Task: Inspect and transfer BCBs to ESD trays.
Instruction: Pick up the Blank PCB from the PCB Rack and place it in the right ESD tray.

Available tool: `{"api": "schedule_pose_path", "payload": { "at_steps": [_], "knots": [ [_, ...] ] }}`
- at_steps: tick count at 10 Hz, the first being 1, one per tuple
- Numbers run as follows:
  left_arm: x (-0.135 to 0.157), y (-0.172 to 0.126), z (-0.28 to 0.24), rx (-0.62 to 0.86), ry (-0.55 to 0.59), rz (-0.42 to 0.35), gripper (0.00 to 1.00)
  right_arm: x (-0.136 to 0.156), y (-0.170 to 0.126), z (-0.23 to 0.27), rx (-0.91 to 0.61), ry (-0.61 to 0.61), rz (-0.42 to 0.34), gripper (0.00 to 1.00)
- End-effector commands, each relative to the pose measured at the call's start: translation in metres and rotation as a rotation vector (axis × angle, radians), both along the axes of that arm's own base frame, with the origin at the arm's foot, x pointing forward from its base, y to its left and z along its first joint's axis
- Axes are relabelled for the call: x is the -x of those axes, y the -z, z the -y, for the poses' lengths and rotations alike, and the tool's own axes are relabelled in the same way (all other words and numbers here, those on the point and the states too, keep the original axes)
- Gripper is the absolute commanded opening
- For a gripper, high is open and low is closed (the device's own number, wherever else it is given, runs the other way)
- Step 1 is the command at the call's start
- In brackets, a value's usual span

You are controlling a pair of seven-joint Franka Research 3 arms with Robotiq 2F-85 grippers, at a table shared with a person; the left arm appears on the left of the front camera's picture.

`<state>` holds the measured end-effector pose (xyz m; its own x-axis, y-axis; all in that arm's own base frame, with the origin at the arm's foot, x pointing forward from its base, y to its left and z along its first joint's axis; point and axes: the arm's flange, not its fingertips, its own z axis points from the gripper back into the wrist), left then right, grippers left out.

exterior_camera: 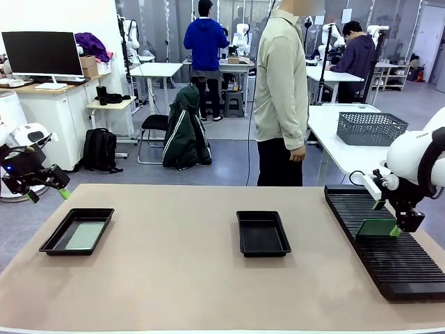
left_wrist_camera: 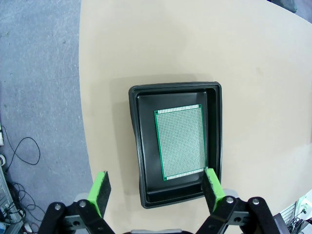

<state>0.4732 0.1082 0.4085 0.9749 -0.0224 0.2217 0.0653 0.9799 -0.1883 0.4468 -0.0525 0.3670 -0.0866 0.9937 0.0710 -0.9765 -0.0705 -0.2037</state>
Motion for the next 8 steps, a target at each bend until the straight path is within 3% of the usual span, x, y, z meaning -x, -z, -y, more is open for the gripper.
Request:
{"api": "schedule_pose_path", "payload": {
  "at_steps": [1,8],
  "knots": [
    [0.0011,0.0009,0.0,0.005,-0.008,0.006,1.0,0.005,0.0055,-0.002,-0.021,0.03,0.032,0.98],
    [0.0011,0.0009,0.0,0.005,-0.008,0.006,1.0,0.009,0.0052,-0.0086,-0.031,0.103,0.03,0.77]
  ]
}}
